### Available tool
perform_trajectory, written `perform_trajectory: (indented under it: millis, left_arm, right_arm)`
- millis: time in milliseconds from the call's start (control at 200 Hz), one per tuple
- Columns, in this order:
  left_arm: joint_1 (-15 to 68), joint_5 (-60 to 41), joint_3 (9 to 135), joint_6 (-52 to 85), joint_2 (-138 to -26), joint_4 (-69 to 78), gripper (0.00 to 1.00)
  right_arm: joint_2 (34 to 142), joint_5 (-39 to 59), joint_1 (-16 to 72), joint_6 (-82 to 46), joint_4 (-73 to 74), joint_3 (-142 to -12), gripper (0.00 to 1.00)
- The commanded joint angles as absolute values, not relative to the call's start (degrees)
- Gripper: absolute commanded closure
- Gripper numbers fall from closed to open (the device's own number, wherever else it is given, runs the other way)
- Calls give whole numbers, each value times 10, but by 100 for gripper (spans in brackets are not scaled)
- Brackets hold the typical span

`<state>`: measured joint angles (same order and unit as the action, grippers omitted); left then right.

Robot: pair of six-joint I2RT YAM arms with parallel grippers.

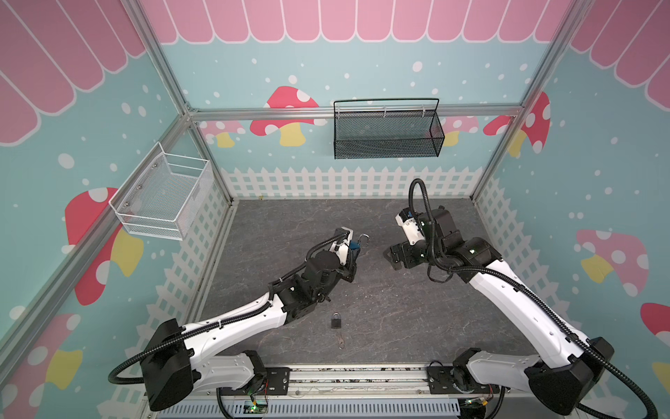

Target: Unlock with the key

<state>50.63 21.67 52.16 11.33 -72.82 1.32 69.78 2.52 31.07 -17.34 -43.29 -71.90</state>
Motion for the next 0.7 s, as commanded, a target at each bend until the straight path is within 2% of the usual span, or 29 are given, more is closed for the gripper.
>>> perform_trajectory:
  millis: [0,110,320,690]
  left_arm:
    - [478,208,582,221,-774,-128,100]
    - [456,206,614,273,-828,-195,100]
    - [397,124,647,370,-923,-240,100]
    - [371,127,738,411,-1055,-320,100]
  right_arm:
    - [651,40,309,-232,-351,-642,2]
    - [620,75,309,-273,-283,-565,2]
    - [591,116,310,-331,-196,-455,1]
    - [602,119,309,-343,-158,-408,0]
